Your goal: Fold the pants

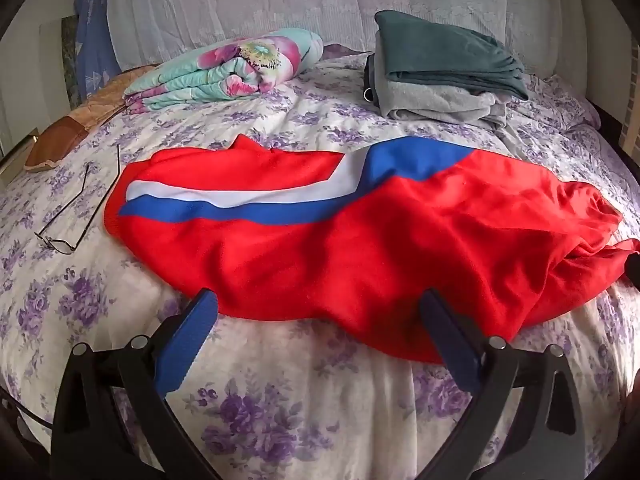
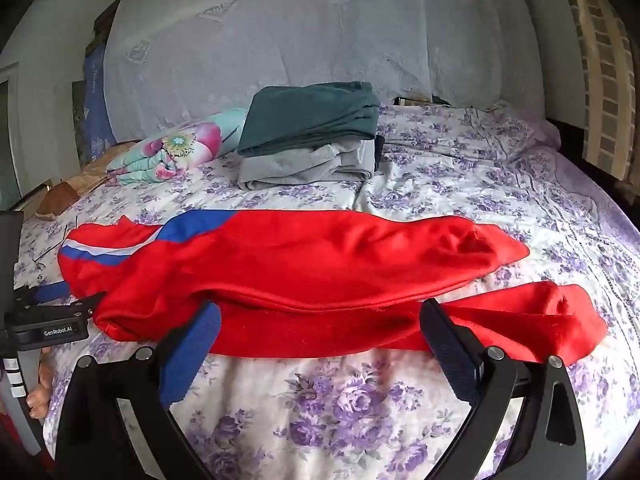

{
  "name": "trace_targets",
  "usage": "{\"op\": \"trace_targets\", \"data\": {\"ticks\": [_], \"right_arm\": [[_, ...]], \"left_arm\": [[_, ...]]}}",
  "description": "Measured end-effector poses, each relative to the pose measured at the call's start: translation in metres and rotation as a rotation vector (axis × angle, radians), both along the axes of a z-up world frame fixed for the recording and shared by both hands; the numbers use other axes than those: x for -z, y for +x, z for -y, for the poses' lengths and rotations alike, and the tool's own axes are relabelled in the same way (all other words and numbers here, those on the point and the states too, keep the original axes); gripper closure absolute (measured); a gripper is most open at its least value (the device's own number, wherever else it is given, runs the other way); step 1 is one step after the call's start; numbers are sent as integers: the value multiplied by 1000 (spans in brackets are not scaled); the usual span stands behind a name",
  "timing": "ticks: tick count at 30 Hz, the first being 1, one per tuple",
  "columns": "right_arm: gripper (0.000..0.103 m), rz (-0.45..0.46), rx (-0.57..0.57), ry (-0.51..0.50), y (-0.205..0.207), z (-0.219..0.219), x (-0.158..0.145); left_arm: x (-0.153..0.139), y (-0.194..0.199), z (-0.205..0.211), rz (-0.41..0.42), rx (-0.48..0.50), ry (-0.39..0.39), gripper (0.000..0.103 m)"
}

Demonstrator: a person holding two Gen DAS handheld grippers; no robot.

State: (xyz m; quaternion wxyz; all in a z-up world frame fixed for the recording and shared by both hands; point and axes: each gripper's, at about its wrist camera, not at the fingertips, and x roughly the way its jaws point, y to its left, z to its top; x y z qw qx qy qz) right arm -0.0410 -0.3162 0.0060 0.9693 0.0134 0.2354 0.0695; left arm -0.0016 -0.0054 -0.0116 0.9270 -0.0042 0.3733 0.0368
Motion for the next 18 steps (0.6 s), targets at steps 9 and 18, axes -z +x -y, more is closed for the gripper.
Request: {"op": "trace_targets", "data": {"ticks": [9,18], "right_arm": [[3,-29,7,-25,18,-6,-2],[3,-38,9,-27,16,-3,3]], "left_arm": [[5,1,-1,-16,-3,-17,4],[9,1,-2,-24,-11,-30,4]]}}
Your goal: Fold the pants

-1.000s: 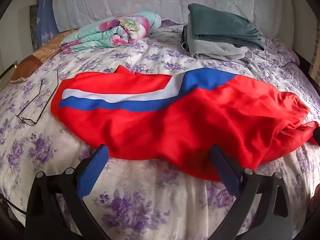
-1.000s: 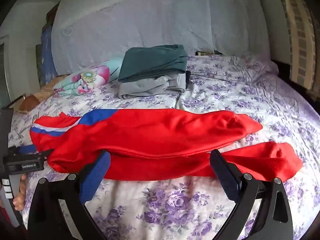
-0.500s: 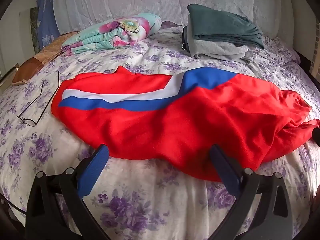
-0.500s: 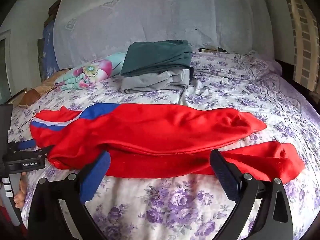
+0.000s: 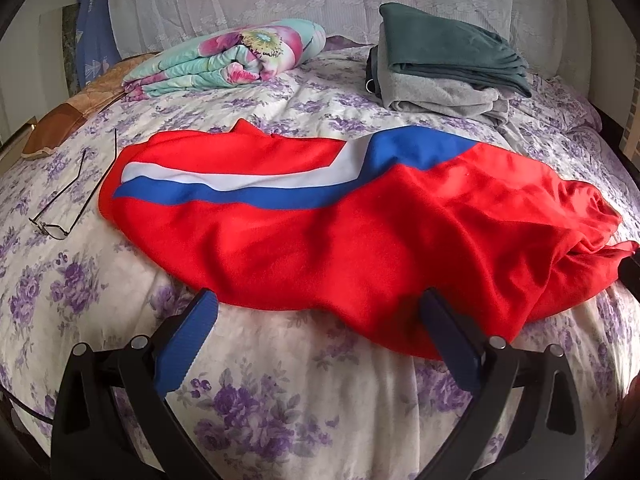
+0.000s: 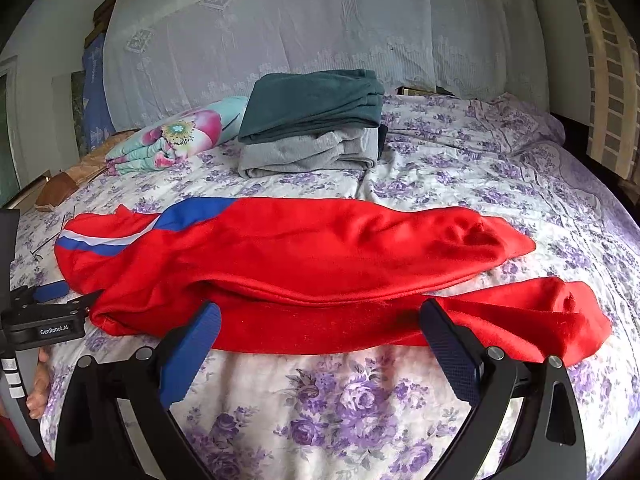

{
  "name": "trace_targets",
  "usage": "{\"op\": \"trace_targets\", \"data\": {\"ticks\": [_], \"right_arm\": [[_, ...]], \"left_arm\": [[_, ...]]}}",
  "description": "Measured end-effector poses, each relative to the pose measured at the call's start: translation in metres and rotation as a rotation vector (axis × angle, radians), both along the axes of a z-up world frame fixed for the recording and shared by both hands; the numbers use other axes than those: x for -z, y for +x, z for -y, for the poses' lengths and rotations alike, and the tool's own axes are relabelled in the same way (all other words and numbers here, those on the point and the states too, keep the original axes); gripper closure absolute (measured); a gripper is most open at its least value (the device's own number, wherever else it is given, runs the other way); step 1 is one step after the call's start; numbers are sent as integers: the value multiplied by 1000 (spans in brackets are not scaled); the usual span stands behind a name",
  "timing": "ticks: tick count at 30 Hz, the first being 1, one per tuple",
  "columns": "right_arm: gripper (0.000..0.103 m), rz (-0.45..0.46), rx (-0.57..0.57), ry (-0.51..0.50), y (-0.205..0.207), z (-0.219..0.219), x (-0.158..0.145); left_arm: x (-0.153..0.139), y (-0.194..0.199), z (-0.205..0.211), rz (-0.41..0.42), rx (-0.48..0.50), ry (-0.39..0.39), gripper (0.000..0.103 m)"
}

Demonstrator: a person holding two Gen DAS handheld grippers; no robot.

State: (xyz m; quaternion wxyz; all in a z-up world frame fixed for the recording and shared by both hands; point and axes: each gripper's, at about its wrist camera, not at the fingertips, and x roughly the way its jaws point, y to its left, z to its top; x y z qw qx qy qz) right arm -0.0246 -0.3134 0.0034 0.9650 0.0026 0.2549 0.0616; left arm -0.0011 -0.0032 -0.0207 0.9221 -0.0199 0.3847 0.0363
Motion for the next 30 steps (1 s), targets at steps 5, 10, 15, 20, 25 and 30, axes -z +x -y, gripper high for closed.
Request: {"op": "trace_targets", "data": {"ticks": [5,10,15,20,25,30], "right_arm": [[3,-6,0,0,0,0,1],[3,-18,0,8,0,1,3],[3,-30,-1,16,2,4,3],[3,-37,0,21,2,4,3],[3,-41,-1,21,3,5,3],[3,-43,-1,21,4,5,2]], "left_arm": [[0,1,0,1,-4,4,4],[2,0,-2,-4,-5,-7,4],[3,1,-6,-10,-6,-24,4],[4,1,-6,-11,-7,-28,4],[5,1,-7,-13,-7,-33,4],[5,2,-8,-16,-7,-42,4]]}}
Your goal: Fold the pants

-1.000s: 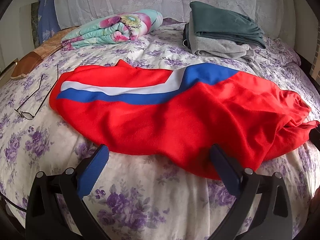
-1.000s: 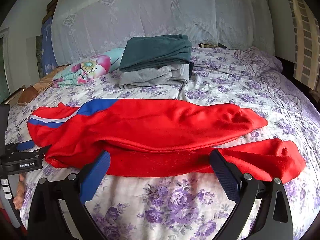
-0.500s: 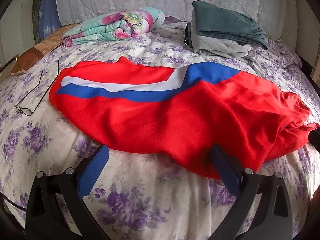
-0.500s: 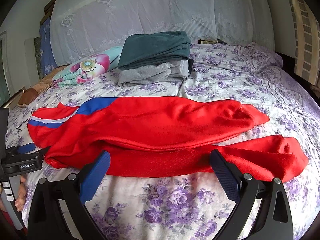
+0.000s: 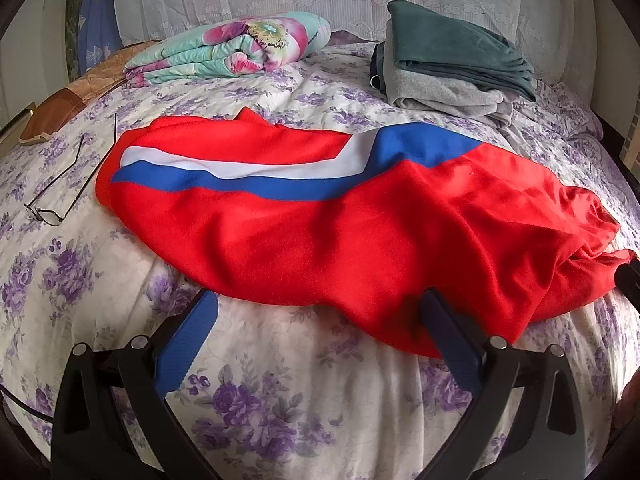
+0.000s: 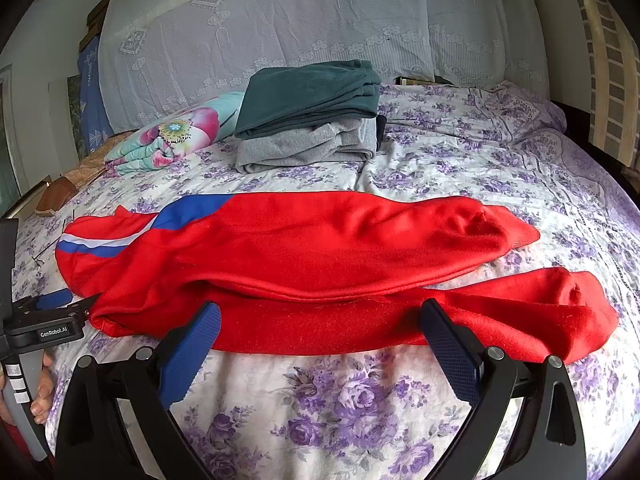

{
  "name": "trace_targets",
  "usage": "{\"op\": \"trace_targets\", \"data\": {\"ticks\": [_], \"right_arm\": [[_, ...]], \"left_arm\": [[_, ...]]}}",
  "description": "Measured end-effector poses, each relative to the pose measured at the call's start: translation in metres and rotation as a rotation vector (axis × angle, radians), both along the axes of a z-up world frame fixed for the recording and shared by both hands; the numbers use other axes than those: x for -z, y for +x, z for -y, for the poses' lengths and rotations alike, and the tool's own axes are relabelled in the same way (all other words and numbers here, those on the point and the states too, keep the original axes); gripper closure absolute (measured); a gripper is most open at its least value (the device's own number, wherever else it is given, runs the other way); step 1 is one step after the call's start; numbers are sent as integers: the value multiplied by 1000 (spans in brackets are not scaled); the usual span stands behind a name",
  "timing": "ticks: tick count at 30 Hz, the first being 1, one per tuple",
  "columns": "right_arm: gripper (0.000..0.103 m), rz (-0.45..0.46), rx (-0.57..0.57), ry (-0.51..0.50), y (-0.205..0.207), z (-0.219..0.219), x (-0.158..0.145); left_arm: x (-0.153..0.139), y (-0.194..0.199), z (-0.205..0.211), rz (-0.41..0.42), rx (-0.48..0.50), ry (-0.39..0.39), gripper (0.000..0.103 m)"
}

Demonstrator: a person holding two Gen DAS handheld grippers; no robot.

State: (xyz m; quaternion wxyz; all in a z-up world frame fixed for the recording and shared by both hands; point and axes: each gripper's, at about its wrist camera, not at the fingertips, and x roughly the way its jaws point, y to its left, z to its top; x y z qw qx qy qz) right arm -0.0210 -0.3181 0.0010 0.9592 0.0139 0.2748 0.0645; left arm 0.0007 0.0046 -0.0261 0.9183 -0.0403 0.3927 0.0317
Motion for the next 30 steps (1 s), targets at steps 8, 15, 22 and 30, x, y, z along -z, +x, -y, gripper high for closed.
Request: {"op": "trace_targets", "data": {"ticks": [8,15,22,30], "right_arm": [[3,-4,0,1,0,0,0],[3,-8,0,1,1,0,0],[3,-13,0,3,0,0,0],[3,-30,-5,2,2,0,1]], "left_arm": [[0,0,0,0,0,-1,4],[0,0,0,0,0,-3,4],[1,-1,0,-1,0,-6,4],[-1,0,-8,-18,8,-44,4]]}}
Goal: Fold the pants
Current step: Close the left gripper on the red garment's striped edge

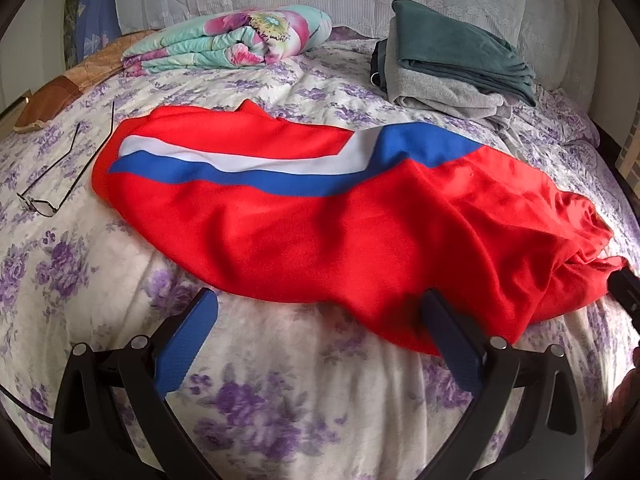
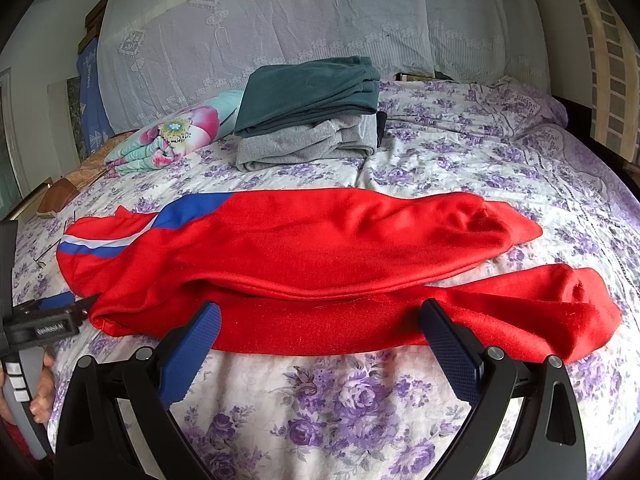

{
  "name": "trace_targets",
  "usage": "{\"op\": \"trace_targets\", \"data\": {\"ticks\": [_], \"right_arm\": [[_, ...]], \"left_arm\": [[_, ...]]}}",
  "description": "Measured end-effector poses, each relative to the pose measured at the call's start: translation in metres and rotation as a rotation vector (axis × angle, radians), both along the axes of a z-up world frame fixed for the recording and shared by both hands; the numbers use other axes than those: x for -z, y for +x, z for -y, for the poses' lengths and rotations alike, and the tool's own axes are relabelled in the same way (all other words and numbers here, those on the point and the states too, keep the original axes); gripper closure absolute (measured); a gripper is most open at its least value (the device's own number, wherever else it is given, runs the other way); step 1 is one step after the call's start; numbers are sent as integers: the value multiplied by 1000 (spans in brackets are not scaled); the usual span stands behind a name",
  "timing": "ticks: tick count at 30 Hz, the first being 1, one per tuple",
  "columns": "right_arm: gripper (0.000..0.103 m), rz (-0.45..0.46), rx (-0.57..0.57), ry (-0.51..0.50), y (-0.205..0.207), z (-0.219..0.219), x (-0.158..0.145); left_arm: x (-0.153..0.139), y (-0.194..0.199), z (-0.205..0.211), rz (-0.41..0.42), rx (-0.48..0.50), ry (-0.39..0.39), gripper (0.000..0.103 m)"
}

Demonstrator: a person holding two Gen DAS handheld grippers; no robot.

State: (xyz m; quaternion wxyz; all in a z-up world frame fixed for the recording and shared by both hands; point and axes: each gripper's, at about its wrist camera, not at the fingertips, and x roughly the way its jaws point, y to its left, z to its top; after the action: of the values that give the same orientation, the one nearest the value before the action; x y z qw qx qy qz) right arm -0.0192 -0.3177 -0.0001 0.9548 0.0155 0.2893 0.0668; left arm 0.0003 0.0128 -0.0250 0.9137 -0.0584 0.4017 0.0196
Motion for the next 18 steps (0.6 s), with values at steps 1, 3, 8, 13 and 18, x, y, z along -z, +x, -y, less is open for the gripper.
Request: {"op": "trace_targets", "data": {"ticks": [1,3,8,13,18], "right_arm": [[3,-10,-5,1,1,0,1],[3,-27,-12,3,3,-1,4],[3,-107,-42,38,12,-2,13],[3,-248,-52,-13,24,-15,28],[3,-262,-51,-20,22,-18,30]], "left_arm": [[-3,0,-5,1,1,3,4],[-15,-1,-20,33,-39,77,4],[-50,6,-82,90,-204,188,4],[-62,28,-123,87,-236,111,4],[-52,64,-117,56,-142,179,4]]}}
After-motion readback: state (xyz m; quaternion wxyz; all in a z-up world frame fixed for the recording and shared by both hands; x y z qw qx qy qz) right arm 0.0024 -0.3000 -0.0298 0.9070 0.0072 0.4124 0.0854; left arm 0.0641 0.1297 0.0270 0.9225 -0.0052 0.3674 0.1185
